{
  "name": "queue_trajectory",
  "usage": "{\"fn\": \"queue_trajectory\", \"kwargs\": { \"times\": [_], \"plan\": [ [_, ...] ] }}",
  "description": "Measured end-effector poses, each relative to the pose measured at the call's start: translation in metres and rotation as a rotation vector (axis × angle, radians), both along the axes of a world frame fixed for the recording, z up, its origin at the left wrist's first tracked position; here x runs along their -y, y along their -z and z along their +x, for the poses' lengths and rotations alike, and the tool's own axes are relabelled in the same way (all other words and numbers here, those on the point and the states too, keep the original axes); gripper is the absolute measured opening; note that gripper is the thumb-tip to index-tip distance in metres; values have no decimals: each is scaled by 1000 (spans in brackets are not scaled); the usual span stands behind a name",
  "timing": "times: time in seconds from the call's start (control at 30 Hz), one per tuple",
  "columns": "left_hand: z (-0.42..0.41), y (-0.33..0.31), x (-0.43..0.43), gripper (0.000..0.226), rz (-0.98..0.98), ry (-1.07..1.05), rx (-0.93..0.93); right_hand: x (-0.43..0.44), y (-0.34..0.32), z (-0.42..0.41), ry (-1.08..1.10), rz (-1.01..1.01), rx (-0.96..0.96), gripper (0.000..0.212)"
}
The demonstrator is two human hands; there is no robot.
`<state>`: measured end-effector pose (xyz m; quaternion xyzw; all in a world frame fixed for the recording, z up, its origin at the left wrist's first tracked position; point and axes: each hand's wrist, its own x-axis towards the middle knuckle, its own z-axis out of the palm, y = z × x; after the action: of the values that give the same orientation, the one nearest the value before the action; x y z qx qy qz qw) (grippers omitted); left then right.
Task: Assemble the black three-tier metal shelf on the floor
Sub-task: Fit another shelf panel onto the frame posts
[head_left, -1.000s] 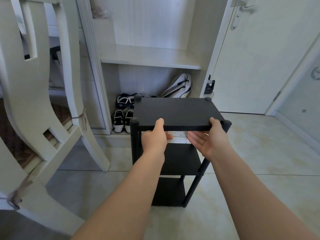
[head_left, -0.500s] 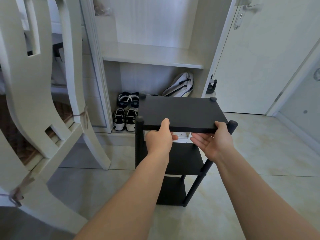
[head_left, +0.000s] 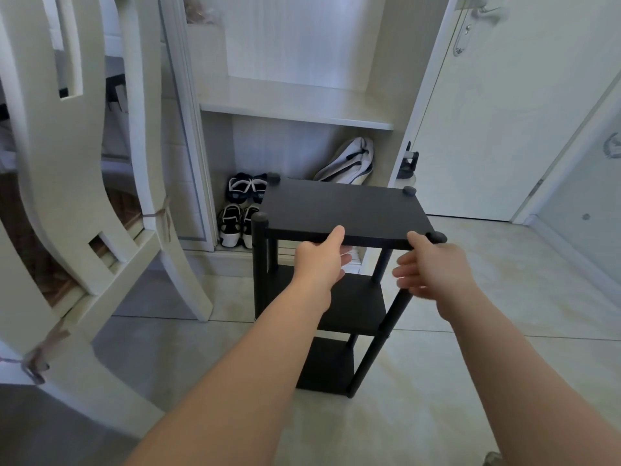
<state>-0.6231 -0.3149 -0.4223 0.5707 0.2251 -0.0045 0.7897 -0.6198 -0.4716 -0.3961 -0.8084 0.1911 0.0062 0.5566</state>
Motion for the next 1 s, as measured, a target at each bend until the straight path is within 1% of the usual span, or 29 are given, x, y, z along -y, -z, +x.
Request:
{"fn": "queue_trajectory", "kwargs": {
  "times": [0.07,0.13,0.2,0.27,0.33,0.37,0.47,0.57,0.63,0.67,0.7,0.77,0.83,0.93,1.0],
  "plan": [
    [1,-1,1,36,-51,7,4,5,0,-1,75,-210,251,32],
    [3,0,4,34,-60,2,8,8,1,0,148,-357,417,19],
    [6,-1,5,27,-60,-6,0,11,4,1,187,-370,507,9],
    [9,-1,0,23,-65,-7,-6,14,10,5,165,-324,545,21],
    [13,-1,-10,19,-70,22,-13,16,15,7,141,-268,526,32],
    [14,-2,-15,17,-71,44,-12,17,16,8,137,-220,508,33],
    [18,-5,-28,19,-43,35,-10,22,15,10,154,-1,426,32],
    [12,-5,-22,22,-54,-18,-27,24,14,13,124,138,325,33],
    [1,-1,-5,32,4,77,-38,24,15,14,111,174,314,30],
    [-5,1,5,36,52,143,-29,23,15,15,106,173,307,32],
    [-9,3,14,37,87,194,-15,23,15,17,98,165,292,37],
    [-9,4,23,32,100,227,-9,21,17,18,71,183,255,43],
    [-5,1,21,29,70,235,-24,20,19,21,53,283,220,37],
    [2,-3,6,25,98,273,-40,20,16,20,48,449,147,24],
    [4,-5,-7,25,117,265,-25,19,14,14,12,418,89,25]
  ]
}}
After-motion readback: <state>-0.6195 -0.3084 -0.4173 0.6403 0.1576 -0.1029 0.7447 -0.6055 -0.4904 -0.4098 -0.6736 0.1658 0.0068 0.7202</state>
